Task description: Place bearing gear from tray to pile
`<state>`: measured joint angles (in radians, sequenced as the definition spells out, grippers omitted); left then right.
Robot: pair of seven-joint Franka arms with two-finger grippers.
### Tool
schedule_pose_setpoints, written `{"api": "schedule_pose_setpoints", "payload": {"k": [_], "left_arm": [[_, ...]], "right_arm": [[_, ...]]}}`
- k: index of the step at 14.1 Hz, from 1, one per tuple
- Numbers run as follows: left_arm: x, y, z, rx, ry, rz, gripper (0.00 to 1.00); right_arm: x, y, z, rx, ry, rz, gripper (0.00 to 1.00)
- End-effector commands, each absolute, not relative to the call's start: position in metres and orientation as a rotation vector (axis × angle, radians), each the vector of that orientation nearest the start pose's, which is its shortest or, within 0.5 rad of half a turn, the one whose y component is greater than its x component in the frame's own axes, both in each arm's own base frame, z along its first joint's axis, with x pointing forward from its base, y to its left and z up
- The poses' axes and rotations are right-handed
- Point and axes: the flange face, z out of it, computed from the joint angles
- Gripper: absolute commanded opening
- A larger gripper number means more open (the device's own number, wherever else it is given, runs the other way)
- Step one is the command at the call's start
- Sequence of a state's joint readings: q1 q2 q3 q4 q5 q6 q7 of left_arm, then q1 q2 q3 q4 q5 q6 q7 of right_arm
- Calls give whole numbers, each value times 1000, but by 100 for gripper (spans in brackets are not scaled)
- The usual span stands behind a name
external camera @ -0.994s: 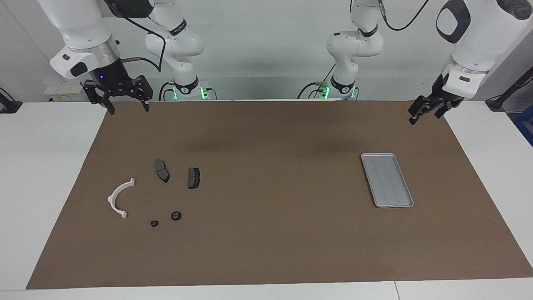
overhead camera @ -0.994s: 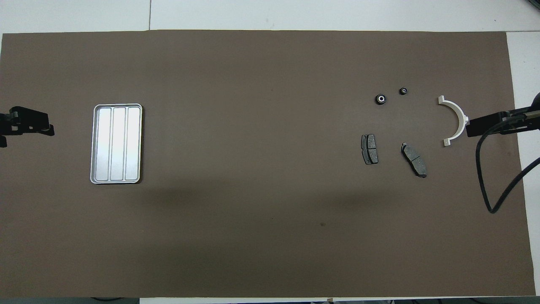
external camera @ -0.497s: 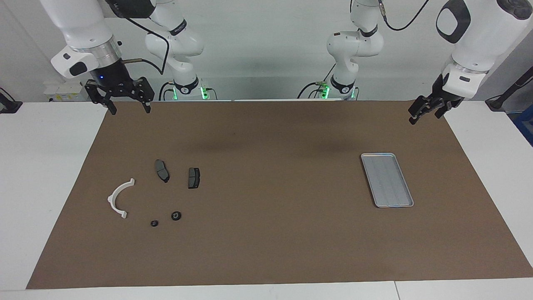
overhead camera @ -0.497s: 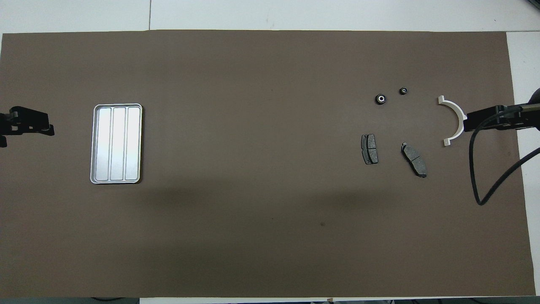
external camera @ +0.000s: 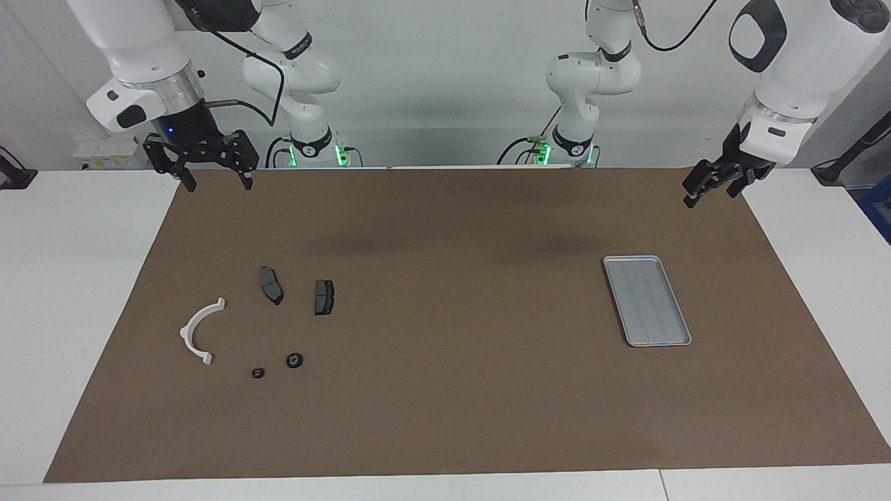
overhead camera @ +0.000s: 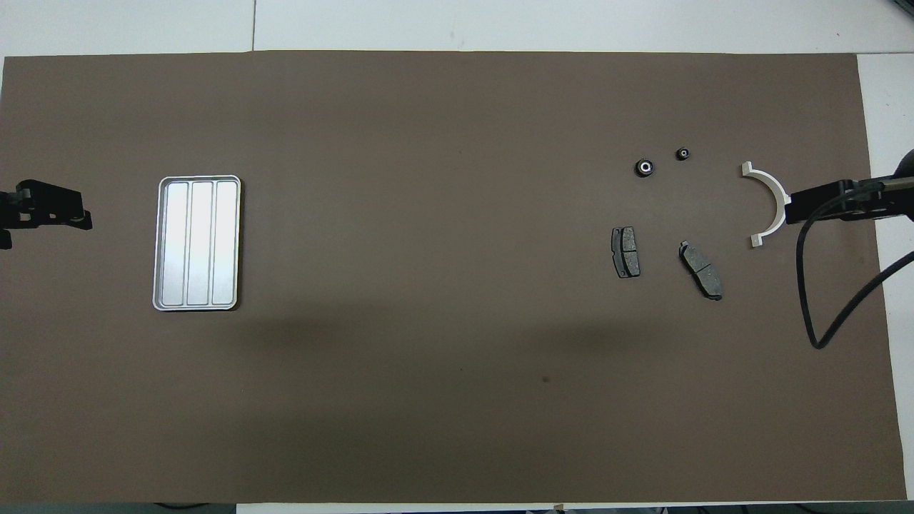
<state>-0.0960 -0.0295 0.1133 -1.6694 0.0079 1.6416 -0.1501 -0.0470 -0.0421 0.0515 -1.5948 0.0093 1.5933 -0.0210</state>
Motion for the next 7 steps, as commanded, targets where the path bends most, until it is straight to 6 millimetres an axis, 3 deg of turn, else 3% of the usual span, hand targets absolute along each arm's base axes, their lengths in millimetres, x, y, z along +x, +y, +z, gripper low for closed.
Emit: {"api": "schedule_pose_setpoints", "payload": {"k": [1, 7], "left_arm": [[545, 12, 602, -3129, -246, -17, 100], [545, 12, 602, -3129, -246, -17, 100]], "right_arm": [[544, 0, 638, -3128, -67, -77, 100], [544, 2, 638, -3119, -69, -77, 100]]}}
